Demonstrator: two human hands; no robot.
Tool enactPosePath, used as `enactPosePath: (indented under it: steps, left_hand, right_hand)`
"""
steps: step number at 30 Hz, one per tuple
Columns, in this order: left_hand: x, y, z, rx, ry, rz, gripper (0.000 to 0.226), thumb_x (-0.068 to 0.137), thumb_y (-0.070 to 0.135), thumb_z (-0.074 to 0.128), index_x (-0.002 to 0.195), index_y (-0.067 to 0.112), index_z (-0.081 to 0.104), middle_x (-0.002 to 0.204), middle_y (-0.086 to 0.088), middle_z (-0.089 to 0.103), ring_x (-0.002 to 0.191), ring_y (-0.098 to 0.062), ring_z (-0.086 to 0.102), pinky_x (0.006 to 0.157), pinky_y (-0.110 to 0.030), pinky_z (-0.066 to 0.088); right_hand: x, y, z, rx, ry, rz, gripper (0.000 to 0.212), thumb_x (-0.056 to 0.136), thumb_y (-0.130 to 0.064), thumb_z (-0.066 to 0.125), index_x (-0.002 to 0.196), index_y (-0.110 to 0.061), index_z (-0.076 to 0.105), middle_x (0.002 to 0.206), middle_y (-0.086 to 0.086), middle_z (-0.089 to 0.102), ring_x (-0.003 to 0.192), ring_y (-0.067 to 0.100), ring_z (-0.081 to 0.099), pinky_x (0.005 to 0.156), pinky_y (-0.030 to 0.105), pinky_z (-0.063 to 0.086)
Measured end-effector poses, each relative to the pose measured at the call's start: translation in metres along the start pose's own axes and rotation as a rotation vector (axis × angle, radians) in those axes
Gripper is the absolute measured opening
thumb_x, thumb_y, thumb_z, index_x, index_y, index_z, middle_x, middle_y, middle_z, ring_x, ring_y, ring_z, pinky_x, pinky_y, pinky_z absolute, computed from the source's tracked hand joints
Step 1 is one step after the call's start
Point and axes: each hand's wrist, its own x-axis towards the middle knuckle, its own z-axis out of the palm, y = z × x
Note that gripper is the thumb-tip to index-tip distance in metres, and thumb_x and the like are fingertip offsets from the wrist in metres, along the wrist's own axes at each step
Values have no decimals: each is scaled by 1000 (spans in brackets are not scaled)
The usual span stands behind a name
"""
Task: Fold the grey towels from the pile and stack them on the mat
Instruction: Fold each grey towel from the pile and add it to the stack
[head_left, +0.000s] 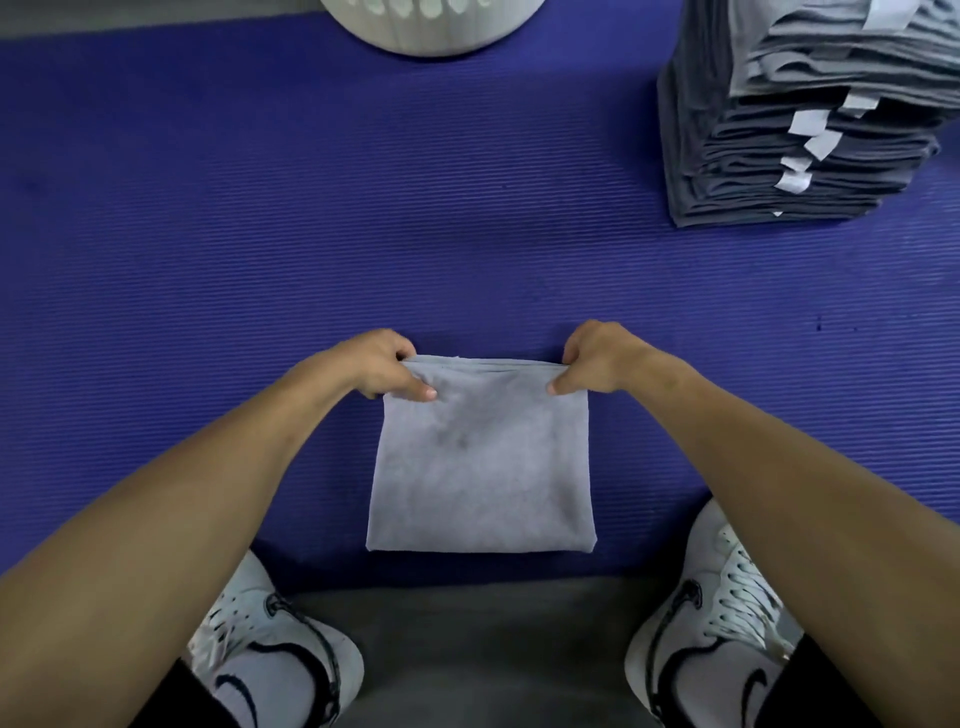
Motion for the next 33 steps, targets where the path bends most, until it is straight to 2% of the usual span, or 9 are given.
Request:
enactPosePath:
  steps: [4,8,13,16,19,22,26,28,33]
  left_hand:
    - [1,6,-9,108,-51,33,29,74,41,82,91,22,69,96,4,70,92,-16,65,82,-34,53]
    - [-10,16,-9,98,-112,92,32,76,36,82,98,29,60,101,6,67,91,-13,65,78,-32,53]
    - [-30,26,-15,53,-118,131,41,77,38,82,113,34,61,103,8,70,91,-10,68,72,-25,54]
    - [-53,38,-26,-29,-142,205,18,82,31,79,99,30,72,94,9,74,85,-7,70,69,-24,54]
    - [-82,61,-29,73,-51,301,4,84,32,76,85,33,73,77,18,70,77,-4,63,73,-24,47]
    - [-112,89,-23,164,66,378,5,86,26,73,84,29,69,83,12,69,82,-9,62,75,-28,47]
    - [-157,134,-18,204,213,475,13,88,21,69,84,33,66,87,13,66,84,-9,61,71,-27,47]
    - [-173,157,-18,195,281,499,7,87,24,70,87,30,68,87,10,68,84,-13,63,73,-32,49]
    - [-185,212,-38,74,339,529,3,88,22,67,91,23,69,89,-2,70,78,-17,62,72,-30,45]
  right_hand:
    - [-1,12,-5,121,-81,-73,31,85,-40,74,107,-19,67,112,-3,64,105,18,60,96,35,49]
    - [-6,23,-2,340,-157,-106,21,86,-29,75,100,-18,64,101,1,73,96,18,70,90,32,56]
    - [-27,24,-17,272,-165,-142,18,85,-25,75,102,-23,71,91,-5,75,89,15,72,85,30,57]
    - [-58,22,-43,57,-86,-174,6,85,-25,71,91,-25,74,82,-9,71,86,15,65,79,31,53]
    - [-96,19,-66,-129,2,-192,18,86,-26,68,103,-23,70,99,-5,69,96,18,62,88,37,53]
    - [-137,30,-80,-181,50,-187,24,86,-26,67,110,-26,67,101,-5,66,97,19,60,89,38,53]
    - [-191,64,-96,-159,178,-239,8,85,-19,67,93,-22,68,85,-9,62,81,13,56,71,26,47]
    - [-212,83,-108,-102,259,-256,13,85,-15,68,80,-25,61,73,-13,56,71,9,51,61,20,39]
    - [-233,130,-142,282,409,-280,12,90,-18,66,78,-19,63,72,-6,59,68,10,52,68,27,43]
